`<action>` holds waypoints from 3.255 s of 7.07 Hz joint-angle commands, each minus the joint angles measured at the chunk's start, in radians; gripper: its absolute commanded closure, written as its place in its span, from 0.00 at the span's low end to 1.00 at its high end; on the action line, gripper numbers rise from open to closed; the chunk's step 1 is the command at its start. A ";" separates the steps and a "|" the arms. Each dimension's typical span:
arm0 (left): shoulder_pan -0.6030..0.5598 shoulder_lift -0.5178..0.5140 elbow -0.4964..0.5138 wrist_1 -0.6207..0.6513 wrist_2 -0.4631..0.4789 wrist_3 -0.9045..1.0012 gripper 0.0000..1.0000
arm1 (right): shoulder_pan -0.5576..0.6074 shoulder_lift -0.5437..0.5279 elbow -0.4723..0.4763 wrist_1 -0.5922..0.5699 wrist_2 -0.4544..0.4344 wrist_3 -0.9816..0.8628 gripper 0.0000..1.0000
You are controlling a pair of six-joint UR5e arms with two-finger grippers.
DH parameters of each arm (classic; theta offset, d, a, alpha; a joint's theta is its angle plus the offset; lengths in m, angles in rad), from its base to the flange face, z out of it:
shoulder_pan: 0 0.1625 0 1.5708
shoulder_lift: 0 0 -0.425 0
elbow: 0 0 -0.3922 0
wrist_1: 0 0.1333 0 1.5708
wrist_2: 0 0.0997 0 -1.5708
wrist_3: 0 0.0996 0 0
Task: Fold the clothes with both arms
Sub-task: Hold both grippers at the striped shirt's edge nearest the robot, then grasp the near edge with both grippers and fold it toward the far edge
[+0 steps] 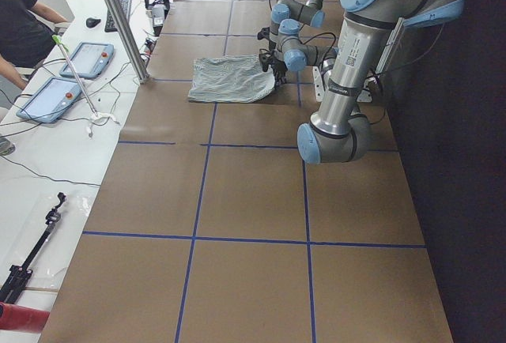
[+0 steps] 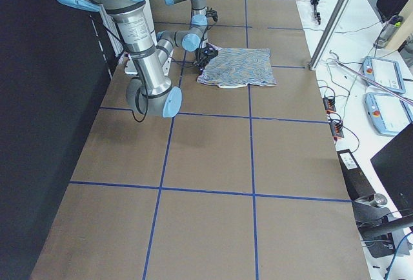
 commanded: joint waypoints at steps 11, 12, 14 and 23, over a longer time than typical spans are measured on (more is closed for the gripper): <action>0.069 0.056 -0.105 0.012 -0.082 0.002 1.00 | -0.037 -0.063 0.162 0.015 0.060 -0.015 1.00; 0.017 0.049 -0.104 0.005 -0.079 0.002 1.00 | 0.011 -0.052 0.161 0.017 0.061 -0.041 1.00; -0.090 0.010 -0.057 -0.018 -0.080 0.002 1.00 | 0.098 -0.033 0.124 0.043 0.060 -0.119 1.00; -0.363 -0.216 0.529 -0.402 -0.083 0.076 0.00 | 0.324 0.285 -0.555 0.404 -0.003 -0.355 0.01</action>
